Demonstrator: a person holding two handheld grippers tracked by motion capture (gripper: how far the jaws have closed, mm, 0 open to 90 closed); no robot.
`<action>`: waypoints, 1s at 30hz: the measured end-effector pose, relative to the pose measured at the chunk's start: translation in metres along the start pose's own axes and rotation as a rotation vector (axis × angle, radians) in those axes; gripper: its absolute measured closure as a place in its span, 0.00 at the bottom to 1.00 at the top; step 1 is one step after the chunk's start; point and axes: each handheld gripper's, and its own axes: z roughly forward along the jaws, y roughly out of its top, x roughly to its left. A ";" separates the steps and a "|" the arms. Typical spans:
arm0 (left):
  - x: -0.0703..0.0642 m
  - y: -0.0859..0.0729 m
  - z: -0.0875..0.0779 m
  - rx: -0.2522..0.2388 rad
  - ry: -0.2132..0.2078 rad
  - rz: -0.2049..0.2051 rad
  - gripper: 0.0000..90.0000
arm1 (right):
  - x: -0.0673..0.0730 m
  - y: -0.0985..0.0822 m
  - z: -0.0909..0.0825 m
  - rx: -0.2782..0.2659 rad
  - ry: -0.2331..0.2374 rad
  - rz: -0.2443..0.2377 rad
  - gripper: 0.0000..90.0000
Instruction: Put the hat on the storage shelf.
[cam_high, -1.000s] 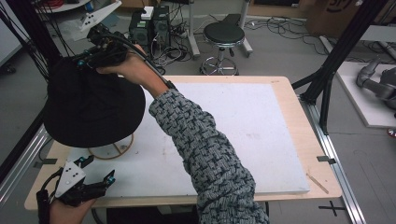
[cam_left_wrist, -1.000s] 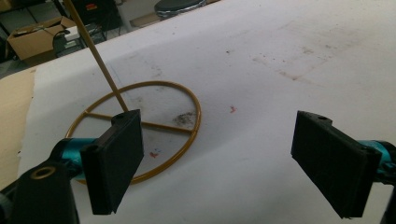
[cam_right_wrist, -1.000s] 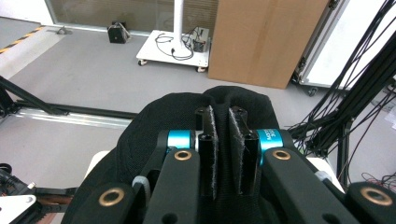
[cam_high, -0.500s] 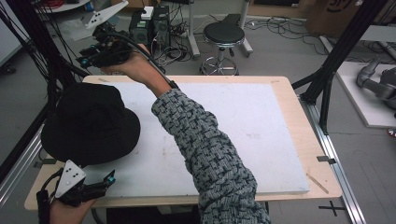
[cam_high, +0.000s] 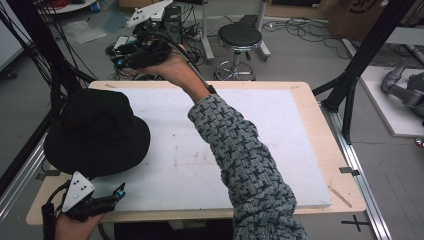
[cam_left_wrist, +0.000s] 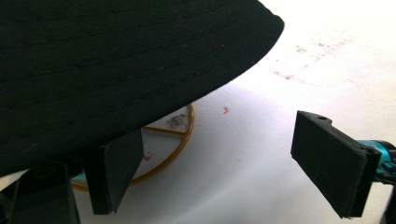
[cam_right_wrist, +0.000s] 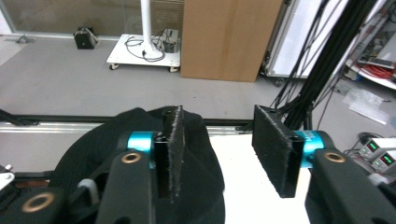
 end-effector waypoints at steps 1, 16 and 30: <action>-0.001 0.000 0.000 0.002 -0.005 0.003 0.19 | -0.001 -0.003 -0.005 -0.001 -0.006 0.010 0.55; -0.007 0.003 0.004 -0.007 -0.035 0.018 0.20 | -0.024 -0.060 -0.074 -0.019 -0.167 0.110 0.29; -0.012 0.007 0.010 -0.008 -0.054 0.013 0.19 | -0.030 -0.100 -0.133 -0.032 -0.278 0.168 0.18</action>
